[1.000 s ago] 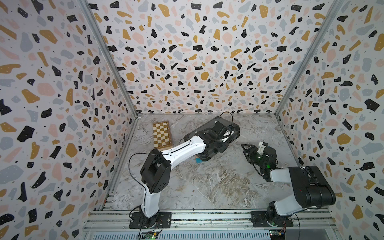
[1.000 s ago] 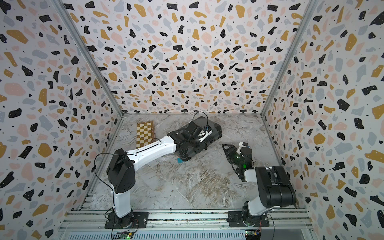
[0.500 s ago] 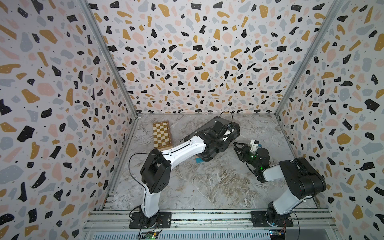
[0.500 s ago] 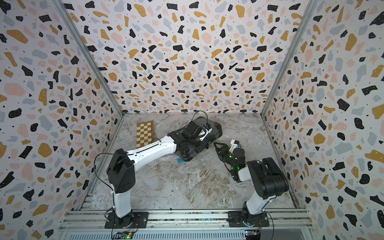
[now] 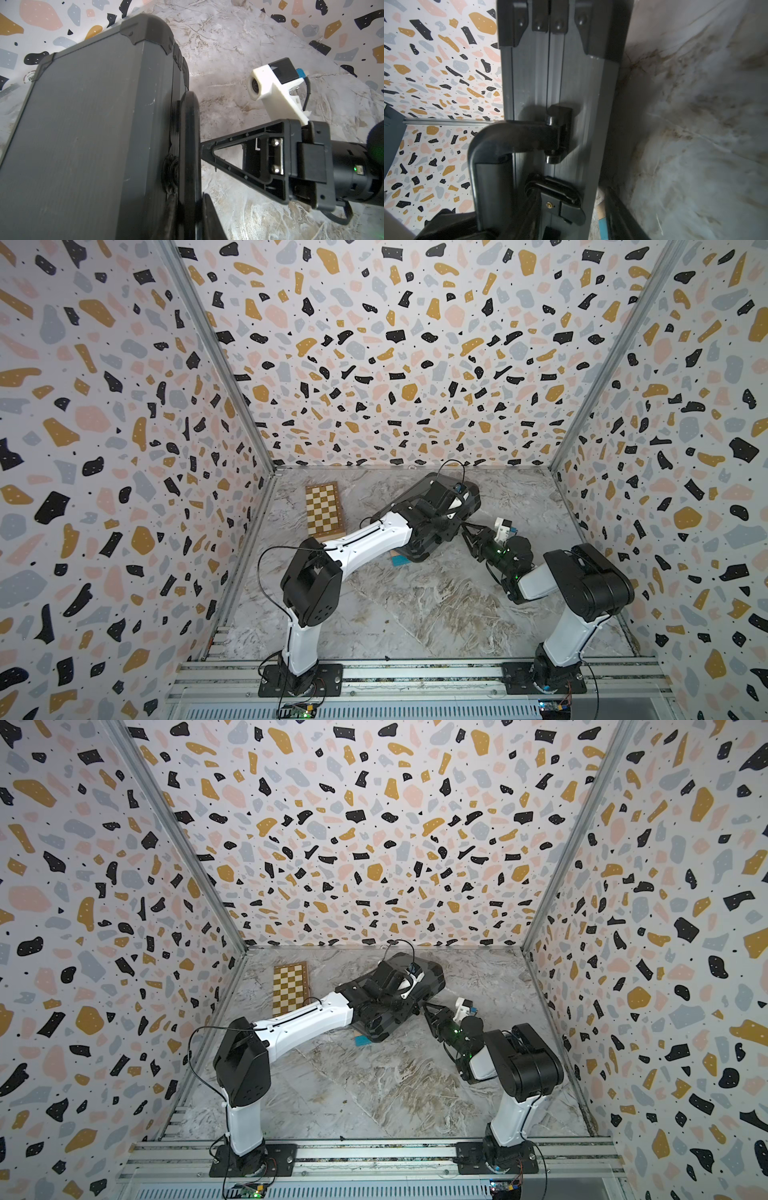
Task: Open the poker set cases
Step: Open the fastener on the poker set case.
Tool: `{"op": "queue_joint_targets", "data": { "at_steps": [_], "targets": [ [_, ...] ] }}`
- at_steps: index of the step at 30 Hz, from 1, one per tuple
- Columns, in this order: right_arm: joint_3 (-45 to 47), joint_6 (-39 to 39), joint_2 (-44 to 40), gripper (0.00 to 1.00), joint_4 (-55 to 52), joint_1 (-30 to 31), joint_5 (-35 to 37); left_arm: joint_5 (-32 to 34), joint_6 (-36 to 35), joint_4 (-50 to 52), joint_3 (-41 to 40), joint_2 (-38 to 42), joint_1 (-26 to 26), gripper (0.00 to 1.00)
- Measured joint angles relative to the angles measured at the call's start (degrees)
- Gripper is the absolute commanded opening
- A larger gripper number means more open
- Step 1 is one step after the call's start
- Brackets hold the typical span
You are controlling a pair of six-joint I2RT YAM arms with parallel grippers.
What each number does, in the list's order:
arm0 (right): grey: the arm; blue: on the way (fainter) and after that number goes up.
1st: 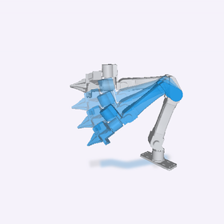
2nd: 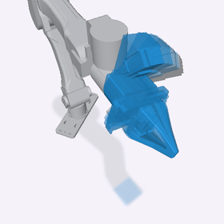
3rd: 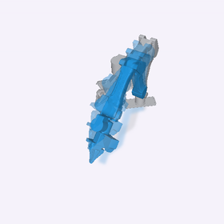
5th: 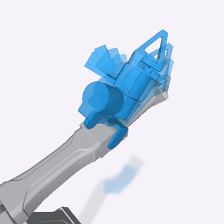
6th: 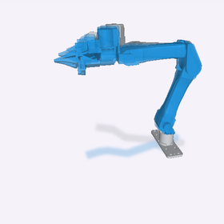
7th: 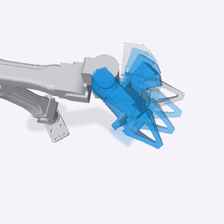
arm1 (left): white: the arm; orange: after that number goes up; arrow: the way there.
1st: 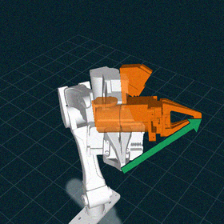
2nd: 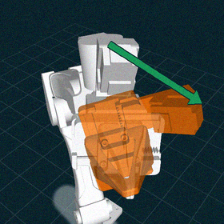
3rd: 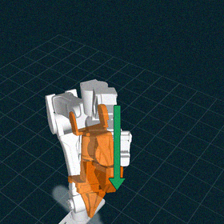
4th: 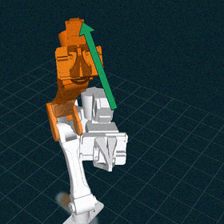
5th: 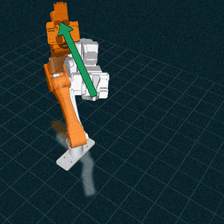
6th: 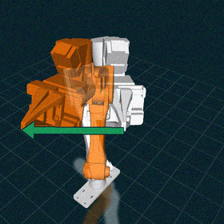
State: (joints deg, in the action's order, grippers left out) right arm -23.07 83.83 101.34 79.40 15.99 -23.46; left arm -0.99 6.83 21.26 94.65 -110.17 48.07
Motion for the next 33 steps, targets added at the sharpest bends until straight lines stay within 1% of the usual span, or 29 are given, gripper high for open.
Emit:
{"op": "queue_joint_targets", "data": {
  "at_steps": [19, 25, 28, 33],
  "targets": [
    [-1.36, 1.03, 0.00, 0.51, 0.35, 2.01, 1.14, 0.20, 0.28, -1.01, -0.66, 0.00, 0.11, 0.00],
    [-1.53, 1.44, 0.02, 0.56, 0.35, 2.25, 1.73, 0.24, 0.26, -1.05, -0.66, 0.00, 0.11, 0.00],
    [-1.53, 1.66, 0.02, 0.60, 0.17, 2.51, 2.03, 0.28, 0.24, -1.07, -0.66, 0.00, 0.11, 0.00],
    [-1.53, 2.05, 0.02, 0.61, -0.09, 2.84, 2.56, 0.33, 0.02, -1.09, -0.66, 0.02, 0.11, 0.00]
  ]
}}
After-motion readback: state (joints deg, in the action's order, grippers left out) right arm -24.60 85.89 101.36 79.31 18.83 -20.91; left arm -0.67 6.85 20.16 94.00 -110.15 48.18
